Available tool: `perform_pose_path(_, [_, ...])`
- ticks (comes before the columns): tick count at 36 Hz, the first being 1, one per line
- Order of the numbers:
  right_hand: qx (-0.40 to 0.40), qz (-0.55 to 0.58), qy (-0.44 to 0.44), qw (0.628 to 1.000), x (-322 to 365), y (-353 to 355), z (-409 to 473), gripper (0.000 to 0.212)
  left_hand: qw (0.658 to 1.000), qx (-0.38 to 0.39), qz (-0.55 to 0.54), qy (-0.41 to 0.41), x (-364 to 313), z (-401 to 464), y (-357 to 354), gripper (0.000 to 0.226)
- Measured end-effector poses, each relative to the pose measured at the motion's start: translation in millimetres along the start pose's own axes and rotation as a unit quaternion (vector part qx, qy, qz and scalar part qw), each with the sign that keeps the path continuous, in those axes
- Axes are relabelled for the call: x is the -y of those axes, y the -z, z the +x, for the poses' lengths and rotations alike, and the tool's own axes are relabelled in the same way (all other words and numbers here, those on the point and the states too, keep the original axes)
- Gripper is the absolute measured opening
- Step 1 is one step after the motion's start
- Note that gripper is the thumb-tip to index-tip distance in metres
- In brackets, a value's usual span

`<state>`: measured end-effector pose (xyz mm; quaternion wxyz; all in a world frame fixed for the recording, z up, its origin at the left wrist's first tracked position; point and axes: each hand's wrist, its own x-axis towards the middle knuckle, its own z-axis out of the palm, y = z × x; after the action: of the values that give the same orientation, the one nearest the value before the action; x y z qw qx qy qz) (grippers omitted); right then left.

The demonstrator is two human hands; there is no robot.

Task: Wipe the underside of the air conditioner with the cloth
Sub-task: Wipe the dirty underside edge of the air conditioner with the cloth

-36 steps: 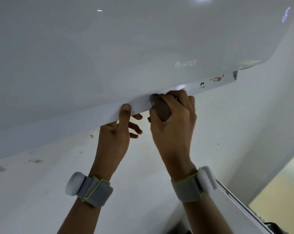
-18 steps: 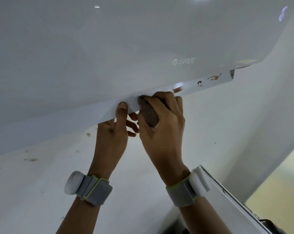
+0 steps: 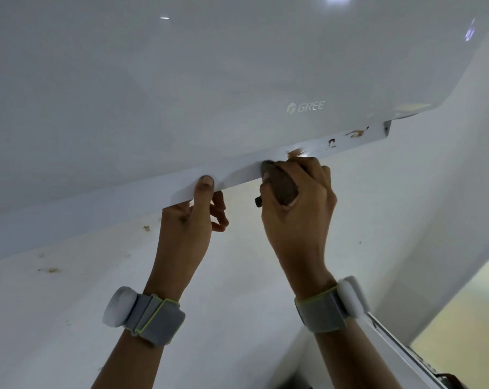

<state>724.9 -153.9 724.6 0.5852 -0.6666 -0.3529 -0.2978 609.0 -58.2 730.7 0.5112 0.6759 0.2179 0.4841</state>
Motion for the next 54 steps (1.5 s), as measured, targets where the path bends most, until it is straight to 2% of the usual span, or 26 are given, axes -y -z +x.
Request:
perform_pose_path(2, [-0.013, 0.003, -0.01, 1.0, 2.3, -4.0, 0.5, 0.014, 1.0, 0.004, 0.007, 0.008, 1.5, 4.2, -3.8, 0.024])
perform_pose_path(7, [0.016, -0.012, 0.046, 0.999, -5.9, 0.8, -2.1, 0.016, 0.999, 0.021, 0.041, 0.018, 3.6, 14.2, -25.6, 0.032])
perform_pose_path(12, [-0.049, -0.018, -0.022, 0.998, -20.2, -6.1, 23.3, 0.014, 0.999, 0.011, 0.036, 0.02, 8.0, 17.9, -38.7, 0.025])
perform_pose_path(14, [-0.058, -0.018, -0.018, 0.998, -15.7, -10.3, 21.7, 0.014, 1.0, 0.001, 0.027, 0.009, 8.9, 17.2, -39.7, 0.022])
perform_pose_path(19, [0.0, -0.037, 0.045, 0.998, -20.3, 4.2, 7.1, 0.015, 1.0, -0.012, 0.011, -0.016, 9.4, 16.0, -41.1, 0.022])
perform_pose_path(21, [0.002, -0.044, 0.029, 0.999, -29.4, 9.7, 14.6, 0.015, 1.0, -0.016, -0.007, -0.025, 7.8, 15.1, -41.7, 0.02])
perform_pose_path(25, [-0.054, -0.03, -0.054, 0.997, -35.7, 1.6, 33.9, 0.016, 0.998, -0.022, -0.036, -0.036, 5.1, 12.3, -44.4, 0.017])
perform_pose_path(27, [-0.062, -0.027, -0.039, 0.997, -28.2, -3.7, 30.5, 0.018, 0.998, -0.028, -0.034, -0.034, 6.5, 12.2, -45.8, 0.015])
perform_pose_path(31, [-0.02, -0.037, 0.011, 0.999, -25.6, 4.3, 14.6, 0.019, 0.999, -0.036, -0.029, -0.024, 7.4, 13.9, -47.4, 0.012])
perform_pose_path(33, [-0.01, -0.05, 0.0, 0.999, -33.1, 9.2, 21.4, 0.017, 0.998, -0.028, -0.041, -0.028, 6.2, 13.9, -47.3, 0.012])
perform_pose_path(37, [-0.053, -0.053, -0.058, 0.995, -39.3, -0.1, 46.9, 0.011, 0.998, -0.031, -0.043, -0.031, 4.5, 12.9, -46.5, 0.015])
perform_pose_path(40, [-0.05, -0.046, -0.035, 0.997, -30.5, -4.7, 41.3, 0.012, 0.998, -0.039, -0.044, -0.022, 4.6, 12.1, -48.5, 0.016])
perform_pose_path(44, [-0.003, -0.043, 0.008, 0.999, -33.4, 9.0, 25.9, 0.014, 0.998, -0.038, -0.04, -0.022, 5.4, 12.2, -47.6, 0.015])
perform_pose_path(48, [-0.034, -0.044, -0.048, 0.997, -43.6, 9.1, 42.7, 0.006, 0.998, -0.031, -0.05, -0.022, 3.0, 11.1, -47.1, 0.017])
perform_pose_path(50, [-0.055, -0.045, -0.065, 0.995, -39.4, 2.2, 47.3, 0.01, 0.998, -0.035, -0.056, -0.019, 2.8, 10.3, -48.6, 0.014])
perform_pose_path(52, [-0.047, -0.039, -0.038, 0.997, -28.0, -1.8, 41.4, 0.013, 0.998, -0.04, -0.054, -0.014, 4.9, 10.7, -49.8, 0.011])
perform_pose_path(54, [-0.023, -0.023, 0.01, 0.999, -20.9, 0.5, 29.0, 0.015, 0.998, -0.048, -0.044, -0.008, 6.9, 10.9, -50.0, 0.02])
